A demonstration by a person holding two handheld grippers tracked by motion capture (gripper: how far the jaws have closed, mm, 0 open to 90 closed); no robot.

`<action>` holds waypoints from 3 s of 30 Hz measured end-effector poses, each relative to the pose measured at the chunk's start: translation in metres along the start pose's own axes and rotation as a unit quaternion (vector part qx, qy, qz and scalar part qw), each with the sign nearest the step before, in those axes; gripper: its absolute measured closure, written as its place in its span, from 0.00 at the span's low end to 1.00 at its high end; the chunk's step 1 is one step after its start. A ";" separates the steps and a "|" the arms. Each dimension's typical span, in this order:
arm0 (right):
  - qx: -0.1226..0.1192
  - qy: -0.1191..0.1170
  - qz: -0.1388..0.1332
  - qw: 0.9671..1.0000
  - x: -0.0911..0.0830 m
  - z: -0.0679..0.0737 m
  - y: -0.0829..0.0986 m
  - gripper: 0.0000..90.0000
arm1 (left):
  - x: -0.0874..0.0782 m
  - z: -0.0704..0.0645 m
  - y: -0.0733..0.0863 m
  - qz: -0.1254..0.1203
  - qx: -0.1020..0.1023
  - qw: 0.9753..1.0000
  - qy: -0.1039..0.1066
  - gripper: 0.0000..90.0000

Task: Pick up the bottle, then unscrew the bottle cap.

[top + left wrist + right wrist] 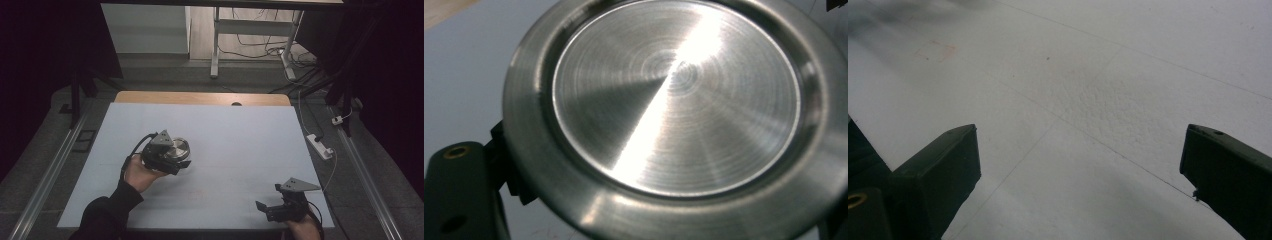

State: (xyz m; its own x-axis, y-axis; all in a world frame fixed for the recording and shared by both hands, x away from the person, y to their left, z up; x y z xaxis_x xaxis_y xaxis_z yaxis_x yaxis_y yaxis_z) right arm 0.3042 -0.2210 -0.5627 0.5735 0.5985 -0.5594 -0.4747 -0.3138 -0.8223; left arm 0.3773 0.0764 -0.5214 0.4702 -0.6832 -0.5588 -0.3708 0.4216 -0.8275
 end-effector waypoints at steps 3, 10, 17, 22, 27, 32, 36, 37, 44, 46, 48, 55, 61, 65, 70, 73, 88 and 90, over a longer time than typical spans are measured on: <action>0.000 0.000 0.000 1.000 0.000 0.000 0.000 0.03 | 0.004 -0.004 -0.004 0.001 0.003 1.000 0.005 0.16; 0.000 0.000 0.001 1.000 0.000 0.000 0.000 0.03 | 0.012 -0.013 -0.012 0.001 0.013 1.000 0.019 0.16; -0.004 -0.002 0.000 1.000 0.000 0.001 0.000 0.04 | 0.018 -0.024 -0.017 0.003 0.024 0.999 0.033 0.16; -0.005 -0.002 0.000 1.000 0.000 0.001 0.000 0.04 | 0.020 -0.027 -0.017 0.003 0.025 0.999 0.037 0.16; -0.008 0.000 -0.004 1.000 -0.001 0.001 -0.001 0.03 | 0.022 -0.028 -0.014 0.007 0.027 0.999 0.040 0.16; -0.007 0.001 -0.007 1.000 -0.001 0.002 -0.002 0.01 | 0.023 -0.029 -0.013 0.002 0.028 0.999 0.046 0.16; -0.011 -0.009 -0.011 1.000 -0.001 0.008 -0.005 0.01 | 0.024 -0.032 -0.012 0.004 0.034 0.998 0.050 0.16; -0.012 -0.011 -0.012 1.000 -0.001 0.009 -0.006 0.01 | 0.025 -0.032 -0.012 0.004 0.034 0.998 0.051 0.16; -0.013 -0.020 -0.024 0.999 -0.001 0.015 -0.014 0.00 | 0.025 -0.033 -0.012 0.001 0.033 0.998 0.056 0.16; -0.014 -0.023 -0.028 0.999 -0.001 0.016 -0.017 0.00 | 0.024 -0.033 -0.013 0.001 0.034 0.998 0.057 0.16; -0.016 -0.025 -0.031 0.999 -0.001 0.018 -0.020 0.00 | 0.023 -0.033 -0.013 -0.001 0.034 0.998 0.058 0.16; -0.039 -0.032 -0.041 0.998 0.003 0.028 -0.033 0.00 | 0.023 -0.034 -0.014 -0.003 0.034 0.998 0.060 0.16; -0.056 -0.047 -0.054 0.996 0.007 0.039 -0.048 0.00 | 0.022 -0.035 -0.015 -0.005 0.037 0.998 0.060 0.16; -0.065 -0.058 -0.058 0.994 0.011 0.046 -0.056 0.00 | 0.021 -0.036 -0.016 -0.006 0.038 0.997 0.060 0.16; -0.074 -0.068 -0.050 0.994 0.020 0.054 -0.064 0.00 | 0.020 -0.036 -0.015 -0.007 0.039 0.997 0.059 0.16; -0.074 -0.072 -0.051 0.993 0.024 0.055 -0.069 0.00 | 0.020 -0.035 -0.015 -0.007 0.038 0.998 0.059 0.16; -0.075 -0.117 -0.053 0.989 0.047 0.077 -0.104 0.00 | 0.018 -0.038 -0.017 -0.013 0.042 0.997 0.065 0.16; -0.077 -0.124 -0.050 0.988 0.051 0.080 -0.109 0.00 | 0.018 -0.039 -0.017 -0.013 0.045 0.997 0.066 0.16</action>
State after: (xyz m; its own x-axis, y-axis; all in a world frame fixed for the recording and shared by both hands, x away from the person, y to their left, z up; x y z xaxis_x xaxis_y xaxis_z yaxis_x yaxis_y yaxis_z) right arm 0.3314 -0.0975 -0.4933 0.4225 0.7882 -0.4475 -0.3055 -0.3410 -0.8890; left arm 0.3611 0.0340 -0.5153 0.3669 -0.7644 -0.5302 -0.2832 0.4511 -0.8463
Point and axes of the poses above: each handheld gripper's, and its own axes: x roughly forward along the jaws, y roughly out of its underside, z roughly to its left, the point moved 10 cm from there along x, roughly forward along the jaws, and after that the axes turned 6 degrees about -z, right-handed, at the moved point
